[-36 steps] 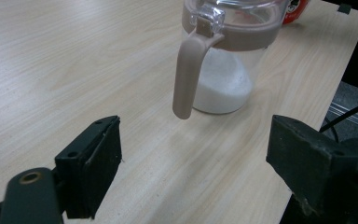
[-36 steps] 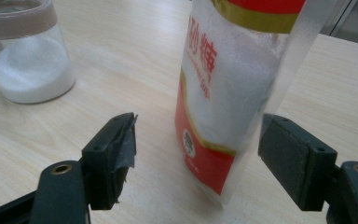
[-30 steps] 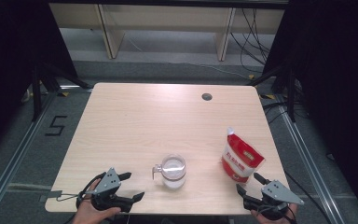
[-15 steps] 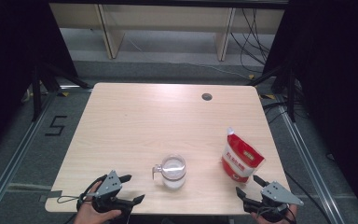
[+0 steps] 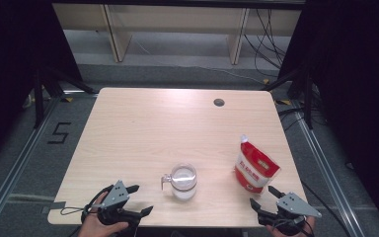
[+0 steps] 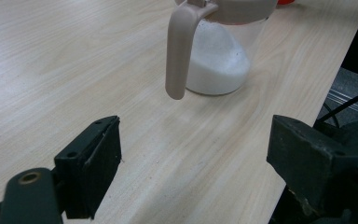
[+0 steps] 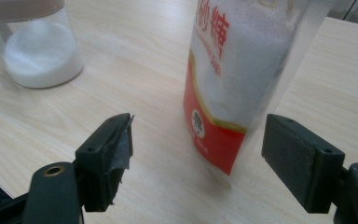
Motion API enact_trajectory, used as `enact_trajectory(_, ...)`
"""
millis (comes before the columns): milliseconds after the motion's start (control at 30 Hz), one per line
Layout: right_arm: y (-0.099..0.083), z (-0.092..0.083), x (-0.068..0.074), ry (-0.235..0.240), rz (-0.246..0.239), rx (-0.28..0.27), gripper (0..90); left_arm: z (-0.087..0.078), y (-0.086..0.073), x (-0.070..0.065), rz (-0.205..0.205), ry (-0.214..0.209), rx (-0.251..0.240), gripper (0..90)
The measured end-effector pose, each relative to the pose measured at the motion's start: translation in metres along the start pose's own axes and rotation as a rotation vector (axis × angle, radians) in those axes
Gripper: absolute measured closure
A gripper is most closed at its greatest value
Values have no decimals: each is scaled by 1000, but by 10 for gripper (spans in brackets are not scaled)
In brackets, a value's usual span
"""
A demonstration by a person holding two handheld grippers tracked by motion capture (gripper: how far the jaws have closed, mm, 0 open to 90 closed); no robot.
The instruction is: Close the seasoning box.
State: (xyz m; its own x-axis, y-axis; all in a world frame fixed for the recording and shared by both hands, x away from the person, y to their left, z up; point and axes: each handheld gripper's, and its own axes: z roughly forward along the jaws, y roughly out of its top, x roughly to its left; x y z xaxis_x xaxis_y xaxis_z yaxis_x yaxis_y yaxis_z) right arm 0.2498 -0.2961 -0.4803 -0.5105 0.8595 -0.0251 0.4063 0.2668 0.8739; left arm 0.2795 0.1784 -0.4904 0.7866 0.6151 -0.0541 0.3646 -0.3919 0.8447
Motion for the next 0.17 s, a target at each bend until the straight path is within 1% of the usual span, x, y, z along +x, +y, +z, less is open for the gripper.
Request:
enact_trajectory(67,0,0,0,1,1,-1,254,0,0,0,0,0,0,173)
enact_trajectory(133,0,0,0,4,6,-6,259,1,0,0,-8,-2,-7,173)
enact_trajectory(167,0,-1,-1,-2,-5,-6,259,1,0,0,-8,-1,-6,173)
